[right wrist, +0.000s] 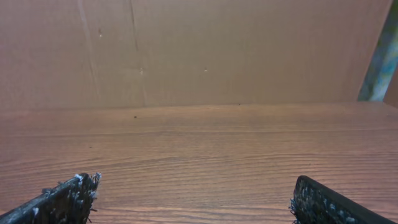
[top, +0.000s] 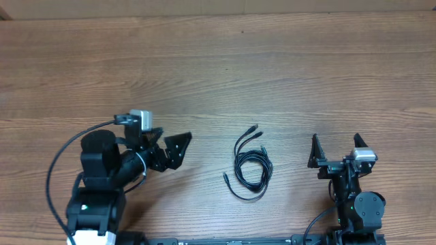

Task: Untangle cables
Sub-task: 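Move the left gripper forward and right toward the black cable bundle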

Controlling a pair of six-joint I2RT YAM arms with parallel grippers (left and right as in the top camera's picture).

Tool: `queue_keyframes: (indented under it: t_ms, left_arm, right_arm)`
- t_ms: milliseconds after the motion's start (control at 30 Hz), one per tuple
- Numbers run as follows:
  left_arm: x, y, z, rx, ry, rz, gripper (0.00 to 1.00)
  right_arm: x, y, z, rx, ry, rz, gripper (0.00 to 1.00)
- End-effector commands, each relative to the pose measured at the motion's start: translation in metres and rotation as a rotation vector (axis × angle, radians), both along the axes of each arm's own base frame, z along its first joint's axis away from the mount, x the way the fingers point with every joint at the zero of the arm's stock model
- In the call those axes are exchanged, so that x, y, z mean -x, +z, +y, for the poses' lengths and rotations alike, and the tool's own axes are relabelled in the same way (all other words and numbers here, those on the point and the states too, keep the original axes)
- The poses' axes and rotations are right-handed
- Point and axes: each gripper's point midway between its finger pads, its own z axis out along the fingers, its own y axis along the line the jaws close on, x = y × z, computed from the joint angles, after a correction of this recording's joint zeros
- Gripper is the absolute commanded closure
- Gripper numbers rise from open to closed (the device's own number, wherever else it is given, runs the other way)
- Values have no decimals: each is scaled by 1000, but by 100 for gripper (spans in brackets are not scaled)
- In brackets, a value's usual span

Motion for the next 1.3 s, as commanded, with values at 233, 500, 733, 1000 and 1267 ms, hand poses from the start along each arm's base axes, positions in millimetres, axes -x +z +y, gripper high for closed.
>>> queue_keyframes:
  t_ms: [233, 500, 733, 1000, 1267]
  left_arm:
    - [-20, 17, 36, -91, 220, 83, 0]
    - [-24, -9, 36, -105, 217, 200, 2]
    - [-33, -4, 30, -189, 209, 257, 2]
    - [-33, -13, 8, -380, 186, 257, 0]
    - [-42, -16, -6, -384, 162, 237, 0]
  right_arm:
    - [0, -3, 2, 5, 9, 2, 0]
    - [0, -3, 2, 5, 9, 2, 0]
    - [0, -3, 2, 5, 9, 2, 0]
    - [0, -3, 2, 5, 10, 2, 0]
    - [0, -3, 2, 5, 9, 2, 0]
